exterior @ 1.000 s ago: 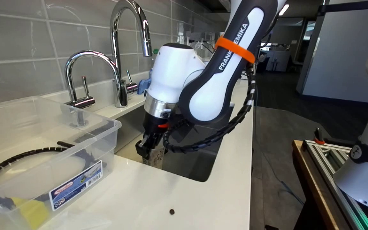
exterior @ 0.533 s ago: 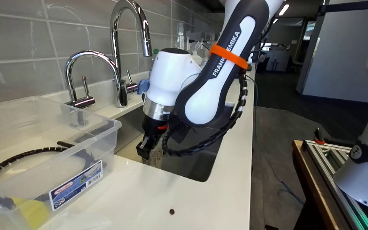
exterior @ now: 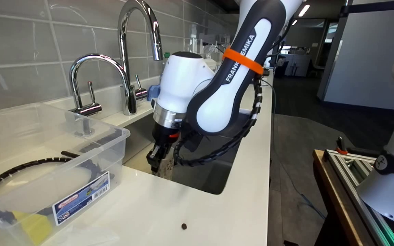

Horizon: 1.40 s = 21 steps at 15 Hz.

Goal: Pour the contents of the cup onto the paper towel

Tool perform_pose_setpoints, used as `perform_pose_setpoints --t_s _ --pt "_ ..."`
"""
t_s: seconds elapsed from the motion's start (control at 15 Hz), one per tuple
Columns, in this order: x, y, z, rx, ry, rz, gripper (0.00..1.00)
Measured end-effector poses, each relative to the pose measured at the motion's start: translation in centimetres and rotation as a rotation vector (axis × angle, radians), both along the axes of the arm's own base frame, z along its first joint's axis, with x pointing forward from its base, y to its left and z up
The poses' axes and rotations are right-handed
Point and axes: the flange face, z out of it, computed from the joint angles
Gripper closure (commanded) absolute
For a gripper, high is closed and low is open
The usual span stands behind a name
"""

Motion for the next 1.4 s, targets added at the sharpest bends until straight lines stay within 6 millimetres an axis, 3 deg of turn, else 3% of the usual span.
perform_pose_setpoints --t_s 0.4,0.67,0.93,1.13,1.4 --pt "0.6 -0.4 1.0 0.009 -0.016 -0.018 0.02" --pt "0.9 -0.3 3.5 0.022 -0.024 -0.081 0.00" --pt "0.6 0.0 8.1 0.065 -0.059 -0.170 0.00" --pt "-1.1 -0.6 11.0 0.069 0.011 -0.275 0.00" --pt "-5.5 -2.2 13.8 0.028 0.183 -0.348 0.00"
